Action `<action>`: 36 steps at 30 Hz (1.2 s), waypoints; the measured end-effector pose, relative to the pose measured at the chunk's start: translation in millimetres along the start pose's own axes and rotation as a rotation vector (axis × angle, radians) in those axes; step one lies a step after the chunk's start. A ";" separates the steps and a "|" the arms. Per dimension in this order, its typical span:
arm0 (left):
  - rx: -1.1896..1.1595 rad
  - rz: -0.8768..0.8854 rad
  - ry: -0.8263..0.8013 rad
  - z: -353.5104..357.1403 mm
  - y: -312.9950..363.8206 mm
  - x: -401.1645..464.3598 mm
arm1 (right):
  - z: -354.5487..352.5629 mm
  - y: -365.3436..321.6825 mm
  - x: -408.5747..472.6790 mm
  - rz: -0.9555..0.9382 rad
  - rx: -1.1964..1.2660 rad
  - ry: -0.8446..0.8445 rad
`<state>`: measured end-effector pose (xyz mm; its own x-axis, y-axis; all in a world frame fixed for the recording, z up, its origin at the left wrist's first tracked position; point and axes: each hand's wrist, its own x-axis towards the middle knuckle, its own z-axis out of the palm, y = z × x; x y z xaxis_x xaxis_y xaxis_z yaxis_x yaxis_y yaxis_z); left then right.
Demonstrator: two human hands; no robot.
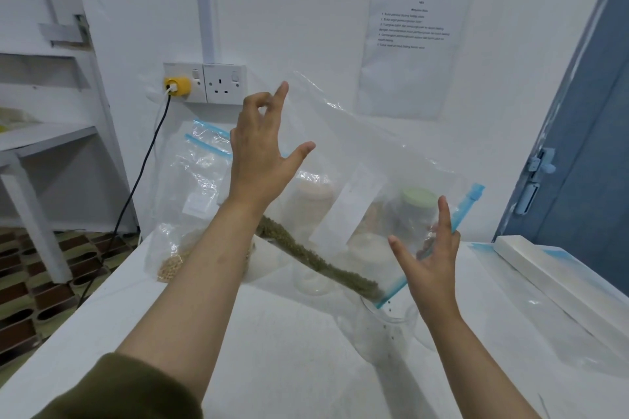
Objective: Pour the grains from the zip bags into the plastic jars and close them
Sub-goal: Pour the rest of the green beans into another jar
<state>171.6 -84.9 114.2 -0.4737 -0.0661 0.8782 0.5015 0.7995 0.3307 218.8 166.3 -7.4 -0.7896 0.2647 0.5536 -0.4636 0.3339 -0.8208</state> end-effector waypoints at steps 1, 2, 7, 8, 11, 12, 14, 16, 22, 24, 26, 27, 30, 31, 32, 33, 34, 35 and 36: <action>0.000 -0.001 -0.001 0.4 -0.1 -0.1 | 0.1 0.8 0.4 0.004 -0.008 0.005; -0.001 -0.002 -0.002 0.7 -0.3 -0.3 | 0.1 1.5 0.7 0.008 -0.017 0.009; 0.009 0.003 0.000 2.2 0.6 -1.2 | 0.2 4.1 2.5 0.016 -0.030 0.016; 0.011 0.004 -0.001 2.1 1.0 -1.1 | 0.3 4.8 2.9 0.019 -0.031 0.018; 0.007 0.011 0.000 1.7 2.9 0.2 | 0.7 7.5 4.2 0.029 -0.026 0.027; 0.007 0.016 0.001 1.7 3.6 0.7 | 0.7 8.2 4.2 0.033 -0.022 0.032; 0.010 0.020 -0.001 1.9 6.1 1.2 | 1.4 9.4 4.0 0.040 -0.015 0.045; 0.014 0.023 0.004 2.5 9.2 0.9 | 1.6 10.3 3.7 0.045 -0.027 0.062; 0.017 0.033 0.013 3.5 15.8 -1.2 | -1.8 13.7 4.1 0.066 -0.076 0.079; 0.020 0.033 0.014 4.3 16.9 -1.1 | -3.3 15.2 3.9 0.076 -0.085 0.072; 0.015 0.033 0.008 5.0 17.7 -0.8 | -4.3 18.4 3.3 0.085 -0.092 0.073; 0.013 0.032 0.003 5.4 18.2 -0.7 | -4.6 20.3 2.8 0.088 -0.103 0.080; 0.007 0.037 -0.005 6.2 20.2 -1.8 | -4.6 23.4 0.3 0.084 -0.158 0.139; 0.007 0.041 -0.004 6.6 20.7 -2.2 | -4.8 23.5 -0.8 0.077 -0.179 0.163; 0.007 0.044 -0.004 6.9 21.1 -2.7 | -5.0 23.1 -1.6 0.071 -0.201 0.183; 0.008 0.045 -0.003 7.3 21.0 -3.0 | -5.5 22.8 -2.0 0.067 -0.224 0.199; 0.008 0.045 -0.004 7.8 20.8 -3.2 | -6.3 22.7 -2.1 0.062 -0.243 0.214; 0.008 0.047 -0.006 8.3 20.3 -3.1 | -7.3 23.2 -1.5 0.054 -0.259 0.230; 0.009 0.054 -0.007 8.8 20.0 -3.0 | -8.0 23.6 -1.0 0.046 -0.274 0.245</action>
<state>176.6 -63.4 115.1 -0.4508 -0.0185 0.8924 0.5202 0.8070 0.2796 211.9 181.2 -26.2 -0.6724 0.4825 0.5613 -0.2786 0.5375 -0.7959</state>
